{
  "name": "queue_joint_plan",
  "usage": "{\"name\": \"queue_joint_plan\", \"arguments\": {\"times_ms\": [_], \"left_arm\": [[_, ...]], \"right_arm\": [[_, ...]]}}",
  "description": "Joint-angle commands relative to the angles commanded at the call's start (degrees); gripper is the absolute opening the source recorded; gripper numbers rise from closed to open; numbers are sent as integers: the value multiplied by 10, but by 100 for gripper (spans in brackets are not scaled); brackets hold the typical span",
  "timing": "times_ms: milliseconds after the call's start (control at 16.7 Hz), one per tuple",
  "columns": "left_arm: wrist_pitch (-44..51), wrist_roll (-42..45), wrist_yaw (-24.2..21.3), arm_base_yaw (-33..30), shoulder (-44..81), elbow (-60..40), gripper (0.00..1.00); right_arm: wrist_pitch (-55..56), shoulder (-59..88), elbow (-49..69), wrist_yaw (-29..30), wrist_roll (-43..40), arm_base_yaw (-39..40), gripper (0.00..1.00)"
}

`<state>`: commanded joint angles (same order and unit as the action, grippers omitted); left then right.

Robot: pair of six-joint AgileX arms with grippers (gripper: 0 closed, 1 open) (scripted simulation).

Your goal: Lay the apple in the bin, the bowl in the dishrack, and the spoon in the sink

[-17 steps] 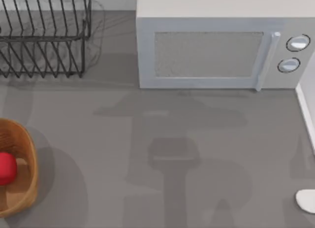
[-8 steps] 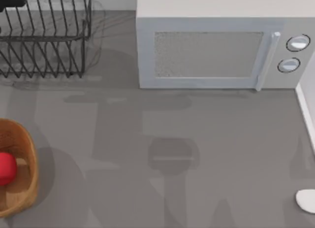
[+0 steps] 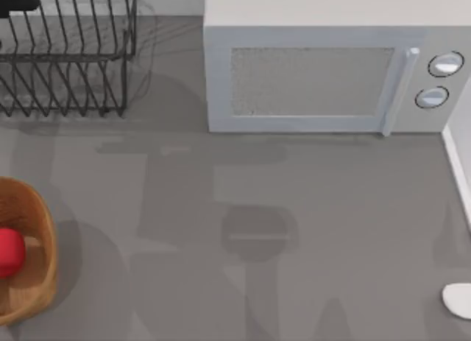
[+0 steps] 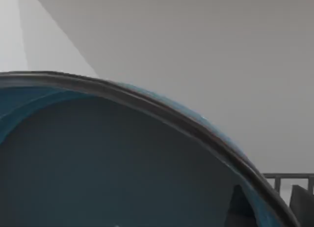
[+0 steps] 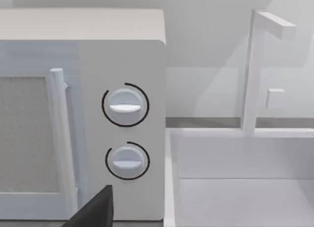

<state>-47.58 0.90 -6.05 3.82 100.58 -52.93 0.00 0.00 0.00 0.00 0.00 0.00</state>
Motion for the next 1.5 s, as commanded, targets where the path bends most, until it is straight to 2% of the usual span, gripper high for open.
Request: {"name": "queue_joint_plan", "arguments": {"times_ms": [420, 1080, 1500], "left_arm": [[0, 0, 0, 0, 0, 0, 98], [1, 0, 1, 2, -5, 1, 100], [69, 0, 10, -4, -160, 77, 100]], "right_arm": [[0, 0, 0, 0, 0, 0, 100], [0, 0, 0, 0, 0, 0, 100], [0, 0, 0, 0, 0, 0, 100]]}}
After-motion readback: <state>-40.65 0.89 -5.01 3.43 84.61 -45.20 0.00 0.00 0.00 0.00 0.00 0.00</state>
